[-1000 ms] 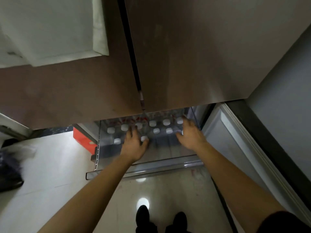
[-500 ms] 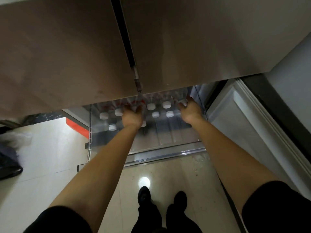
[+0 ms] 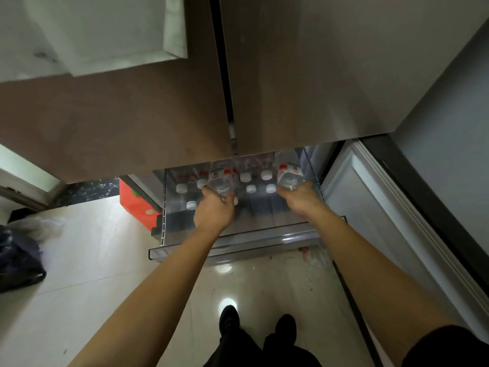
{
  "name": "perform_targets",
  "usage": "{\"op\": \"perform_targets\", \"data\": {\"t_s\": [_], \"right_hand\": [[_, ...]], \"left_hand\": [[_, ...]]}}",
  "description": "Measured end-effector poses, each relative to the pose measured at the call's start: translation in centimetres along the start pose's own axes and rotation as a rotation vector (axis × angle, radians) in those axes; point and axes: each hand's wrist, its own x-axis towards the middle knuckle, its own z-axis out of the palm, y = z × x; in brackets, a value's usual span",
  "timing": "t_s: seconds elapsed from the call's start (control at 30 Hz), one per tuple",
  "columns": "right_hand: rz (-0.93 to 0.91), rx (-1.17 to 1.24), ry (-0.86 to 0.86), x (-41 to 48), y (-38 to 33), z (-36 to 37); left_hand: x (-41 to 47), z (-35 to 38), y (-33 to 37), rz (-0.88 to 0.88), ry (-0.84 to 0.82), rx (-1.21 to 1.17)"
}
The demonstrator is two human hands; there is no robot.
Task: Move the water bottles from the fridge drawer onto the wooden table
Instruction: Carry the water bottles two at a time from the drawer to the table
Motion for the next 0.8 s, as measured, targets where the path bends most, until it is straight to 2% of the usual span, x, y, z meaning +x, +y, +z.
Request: {"op": "perform_targets", "data": {"t_s": [0.13,0.33,0.43,0.6,0.8], "right_hand": [[-0.085,-0.24,0.012,-2.8,-0.9,-2.5],[-0.124,-0.42,0.007,-5.4,-2.1,-4.8],[-0.143,-0.46,-0.01,-6.2,-2.3,-3.8],[-0.205,-0.405,0.038,-6.3,-1.9,-2.1],[-0.342,-0.427,0.101,-6.4,-1.1,0.5]], "left_hand": [[-2.5,-2.3,-0.3,0.089,0.138,0.127],[-3.4,-5.7,0.6,0.308,0.28,0.285],[-2.8,-6.8,1.4,0.406,0.232,0.317],[-1.8,-5.1,-0.1,0.483,0.06,0.383],[-1.6,-3.7,-1.9,0.518,0.068,0.226]]}}
